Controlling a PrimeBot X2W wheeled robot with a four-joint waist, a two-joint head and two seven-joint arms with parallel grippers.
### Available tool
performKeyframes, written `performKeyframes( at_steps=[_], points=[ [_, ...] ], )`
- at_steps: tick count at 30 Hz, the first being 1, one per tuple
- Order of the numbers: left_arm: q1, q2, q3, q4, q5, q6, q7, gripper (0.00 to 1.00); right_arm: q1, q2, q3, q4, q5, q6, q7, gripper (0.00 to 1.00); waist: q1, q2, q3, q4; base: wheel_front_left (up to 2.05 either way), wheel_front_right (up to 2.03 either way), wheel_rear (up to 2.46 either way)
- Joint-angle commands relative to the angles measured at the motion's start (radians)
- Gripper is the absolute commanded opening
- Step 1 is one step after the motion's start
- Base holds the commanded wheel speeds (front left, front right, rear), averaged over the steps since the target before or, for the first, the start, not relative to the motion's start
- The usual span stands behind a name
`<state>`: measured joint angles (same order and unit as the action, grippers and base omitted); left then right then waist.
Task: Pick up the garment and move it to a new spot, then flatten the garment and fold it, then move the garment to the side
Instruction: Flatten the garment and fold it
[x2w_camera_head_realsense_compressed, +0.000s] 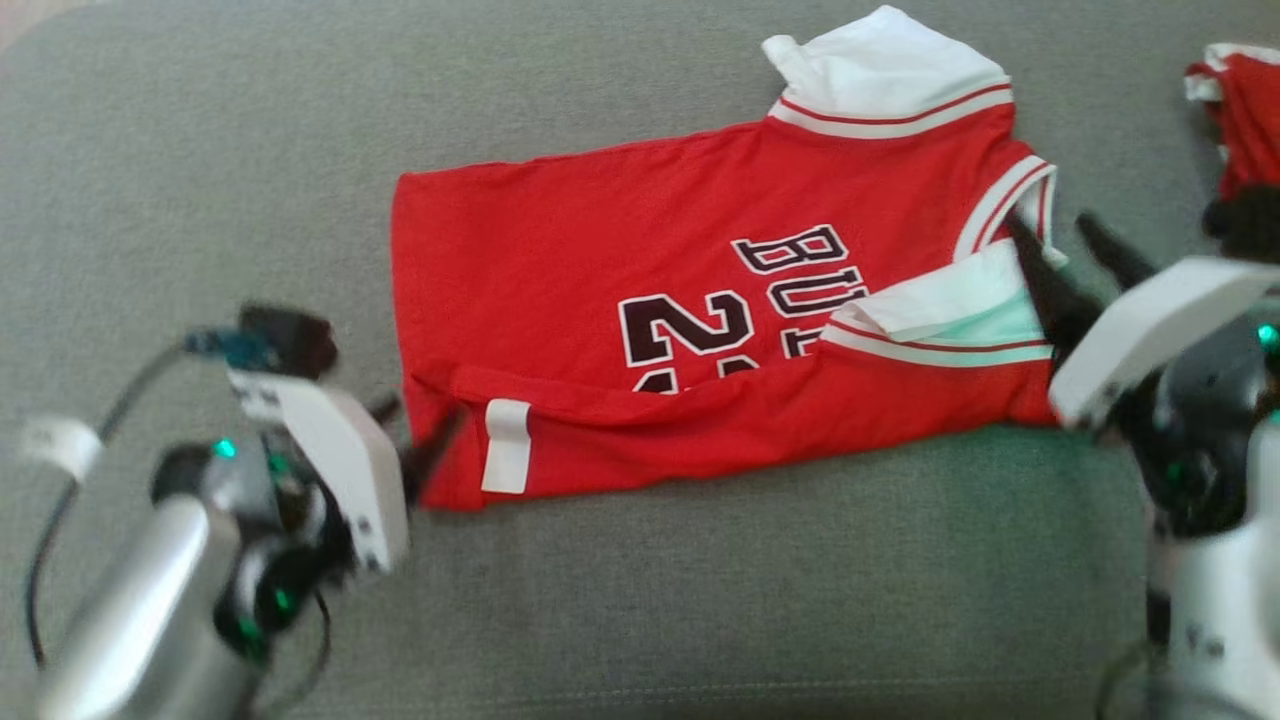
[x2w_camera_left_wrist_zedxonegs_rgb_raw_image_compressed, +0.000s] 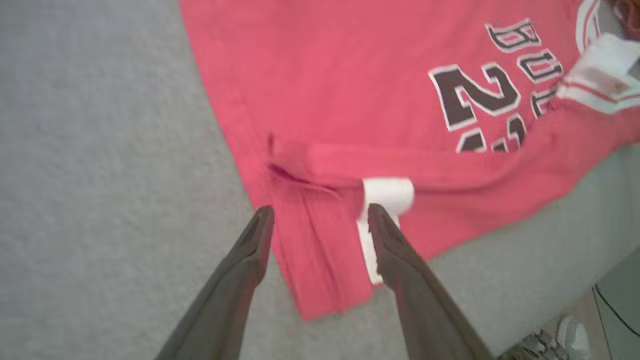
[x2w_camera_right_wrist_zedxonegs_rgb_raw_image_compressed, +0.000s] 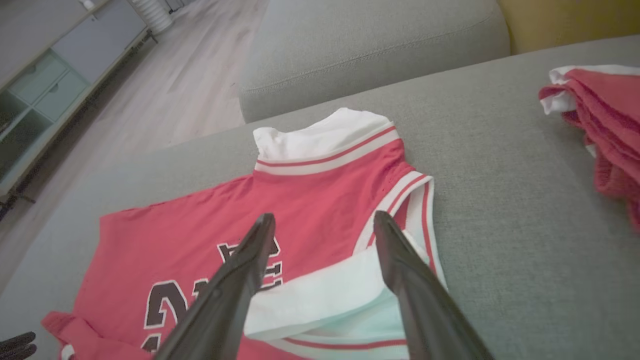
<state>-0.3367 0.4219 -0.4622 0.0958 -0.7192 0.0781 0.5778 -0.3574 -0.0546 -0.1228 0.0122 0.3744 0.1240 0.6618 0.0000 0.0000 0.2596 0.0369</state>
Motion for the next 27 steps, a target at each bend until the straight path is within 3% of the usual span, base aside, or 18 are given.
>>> performKeyframes(
  at_steps=[1,6,9,13,20,27],
  points=[
    [0.021,0.033,0.044,-0.066,-0.006,0.006,-0.008,1.0,0.046,-0.029,0.053,-0.076,-0.016,0.007,0.019,1.0,0.0,0.0,-0.002,-0.007,0.0,0.0,0.0],
    [0.117,0.045,0.053,-0.152,-0.015,0.047,-0.016,1.0,0.171,-0.162,0.165,-0.197,-0.038,0.007,0.102,1.0,0.0,0.0,0.023,-0.011,0.0,0.0,0.0],
    [0.13,0.043,0.055,-0.164,-0.009,0.063,-0.024,1.0,0.192,-0.241,0.184,-0.224,-0.05,0.007,0.125,1.0,0.0,0.0,0.047,-0.007,0.0,0.0,0.0],
    [0.119,0.036,0.049,-0.16,-0.003,0.064,-0.029,1.0,0.18,-0.3,0.17,-0.198,-0.063,0.007,0.131,1.0,0.0,0.0,0.073,-0.001,0.0,0.0,0.0],
    [0.108,0.028,0.04,-0.159,0.001,0.066,-0.034,1.0,0.178,-0.358,0.148,-0.149,-0.056,0.007,0.17,1.0,0.0,0.0,0.087,0.004,0.0,0.0,0.0],
    [0.117,0.027,0.034,-0.172,-0.004,0.066,-0.034,1.0,0.191,-0.361,0.143,-0.113,-0.018,0.007,0.222,1.0,0.0,0.0,0.099,0.006,0.0,0.0,0.0]
  ],
)
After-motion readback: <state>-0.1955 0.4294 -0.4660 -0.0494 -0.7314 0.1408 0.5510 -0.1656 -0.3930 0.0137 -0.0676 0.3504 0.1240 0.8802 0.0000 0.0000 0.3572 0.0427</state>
